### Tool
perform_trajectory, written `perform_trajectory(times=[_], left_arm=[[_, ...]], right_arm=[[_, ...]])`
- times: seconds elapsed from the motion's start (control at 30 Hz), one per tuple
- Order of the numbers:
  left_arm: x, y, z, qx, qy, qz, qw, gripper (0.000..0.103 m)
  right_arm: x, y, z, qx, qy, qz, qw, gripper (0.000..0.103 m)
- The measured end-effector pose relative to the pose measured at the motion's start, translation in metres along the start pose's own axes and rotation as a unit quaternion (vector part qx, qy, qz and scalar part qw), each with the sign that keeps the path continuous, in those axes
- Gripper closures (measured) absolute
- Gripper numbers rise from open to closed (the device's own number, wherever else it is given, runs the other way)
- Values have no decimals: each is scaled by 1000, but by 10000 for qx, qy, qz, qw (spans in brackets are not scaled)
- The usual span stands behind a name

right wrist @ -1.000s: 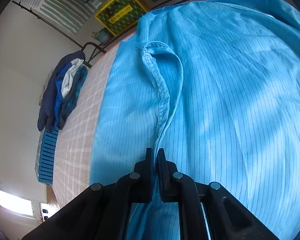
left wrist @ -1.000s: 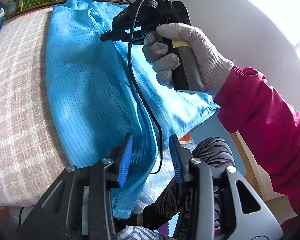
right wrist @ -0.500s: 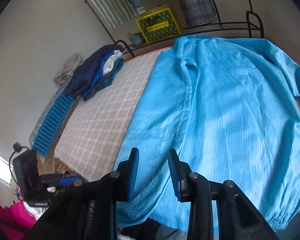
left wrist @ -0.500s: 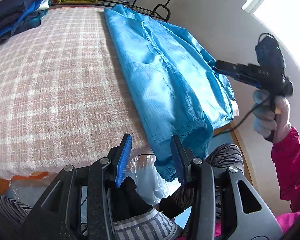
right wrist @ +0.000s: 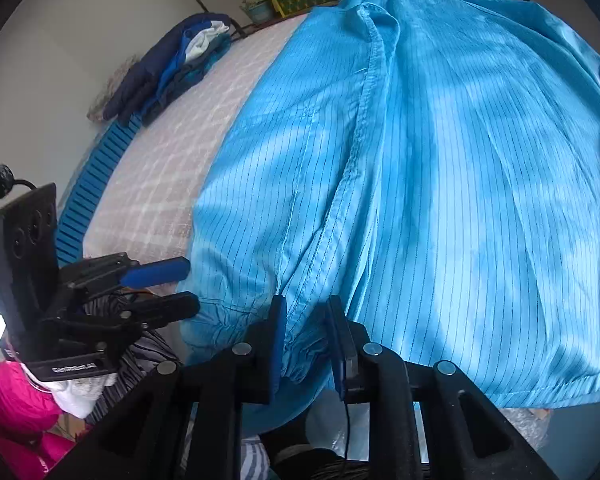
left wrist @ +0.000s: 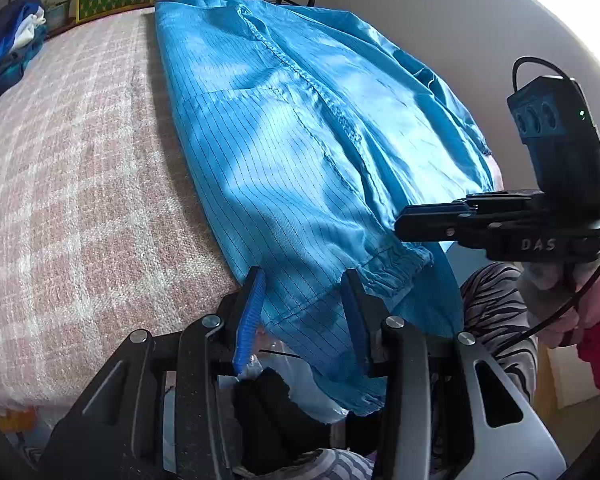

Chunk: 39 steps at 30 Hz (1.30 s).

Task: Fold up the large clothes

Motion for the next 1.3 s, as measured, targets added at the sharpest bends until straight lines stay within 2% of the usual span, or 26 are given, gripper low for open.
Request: perform_trajectory(times=[0.07, 0.2, 0.3, 0.37, 0.47, 0.63, 0.7, 0.8, 0.97, 1.13, 1.3], left_arm=[[-1, 3, -2, 4, 40, 45, 10000, 63], [-1, 18, -20, -202, 95, 23, 9997, 63], [-1, 32, -41, -390, 289, 25, 9988, 63], [0, 43, -56, -538, 369, -46, 9979, 63], [1, 58, -78, -769, 364, -165, 9962, 63], [-9, 82, -101, -954, 275, -167, 9949, 63], [-14, 91, -104, -947, 230, -120, 9952, 63], [-25, 106, -102, -937, 62, -134, 9955, 62], [-41, 128, -93, -879, -68, 3, 9961, 59], [-49, 145, -83, -764, -126, 220, 9968, 59], [-43, 156, -68, -688, -167, 265, 9971, 59]], right_arm=[[-1, 2, -10, -109, 54, 139, 9998, 82], [8, 6, -44, -536, -38, -6, 9986, 76], [15, 10, -82, -1056, -161, -16, 9943, 63], [19, 13, -107, -1297, -83, 82, 9915, 50], [25, 20, -145, -1653, 6, 262, 9859, 40], [31, 33, -197, -2011, 315, 441, 9781, 38], [24, 36, -213, -2181, 292, 486, 9743, 38], [3, 39, -234, -2373, 207, 605, 9693, 37], [-60, 41, -258, -2676, -20, 1082, 9574, 37], [-131, 46, -273, -2923, -171, 1863, 9378, 36], [-196, 53, -278, -3137, -309, 2597, 9128, 36]])
Point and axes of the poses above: each gripper's, at about its wrist camera, not at the fingertips, and z roughly the way its jaws point, x to its left, y to its top, the point moved 6 cm from there along z, roughly the way its jaws point, and after that the axes turned 15 degrees about z, right-handed, at the moved point
